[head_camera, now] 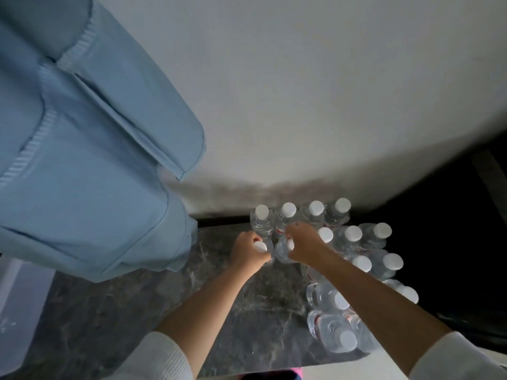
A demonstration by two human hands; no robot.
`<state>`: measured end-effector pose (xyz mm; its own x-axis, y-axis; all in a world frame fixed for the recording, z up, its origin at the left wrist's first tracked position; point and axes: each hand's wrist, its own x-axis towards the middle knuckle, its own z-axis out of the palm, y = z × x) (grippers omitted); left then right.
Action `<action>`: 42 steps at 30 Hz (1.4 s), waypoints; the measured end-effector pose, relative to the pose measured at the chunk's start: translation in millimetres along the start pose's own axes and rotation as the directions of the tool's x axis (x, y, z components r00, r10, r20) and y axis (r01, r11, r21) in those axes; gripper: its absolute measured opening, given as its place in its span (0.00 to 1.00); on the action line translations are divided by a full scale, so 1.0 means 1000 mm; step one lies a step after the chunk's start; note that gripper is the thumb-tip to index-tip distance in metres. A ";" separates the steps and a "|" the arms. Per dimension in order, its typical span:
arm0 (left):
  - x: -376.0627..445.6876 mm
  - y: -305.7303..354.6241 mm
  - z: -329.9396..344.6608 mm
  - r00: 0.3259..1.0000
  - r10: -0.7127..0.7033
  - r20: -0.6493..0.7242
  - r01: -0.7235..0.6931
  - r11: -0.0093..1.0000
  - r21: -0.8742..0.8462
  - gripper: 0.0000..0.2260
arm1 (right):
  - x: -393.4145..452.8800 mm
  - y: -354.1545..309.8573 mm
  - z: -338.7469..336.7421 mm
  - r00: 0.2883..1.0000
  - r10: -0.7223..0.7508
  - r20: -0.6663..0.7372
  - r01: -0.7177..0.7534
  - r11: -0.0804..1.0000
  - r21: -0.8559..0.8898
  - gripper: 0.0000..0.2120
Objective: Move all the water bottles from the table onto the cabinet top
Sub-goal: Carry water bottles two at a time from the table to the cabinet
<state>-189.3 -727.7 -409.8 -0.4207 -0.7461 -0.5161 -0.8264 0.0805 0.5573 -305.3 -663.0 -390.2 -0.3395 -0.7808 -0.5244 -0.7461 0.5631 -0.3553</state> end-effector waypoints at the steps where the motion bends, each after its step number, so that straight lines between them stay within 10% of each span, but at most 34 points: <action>1: 0.003 -0.001 0.001 1.000 0.008 0.010 -0.008 1.000 -0.001 0.14 | 0.002 0.001 0.001 1.000 0.001 0.002 -0.001 1.000 -0.002 0.17; 33: 0.008 -0.009 -0.009 0.996 0.009 0.089 -0.013 0.999 0.045 0.23 | 0.008 0.002 0.004 1.000 -0.020 -0.008 0.019 0.989 -0.144 0.24; 42: -0.101 -0.070 -0.058 0.955 -0.285 -0.089 0.281 0.958 -0.048 0.07 | -0.039 -0.069 0.005 0.941 -0.310 0.139 0.339 0.847 -0.410 0.18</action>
<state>-67.3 -696.7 -359.2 -0.1333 -0.7936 -0.5936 -0.8924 -0.1644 0.4202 -238.1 -670.0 -349.6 -0.0091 -0.8714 -0.4906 -0.9818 0.1009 -0.1612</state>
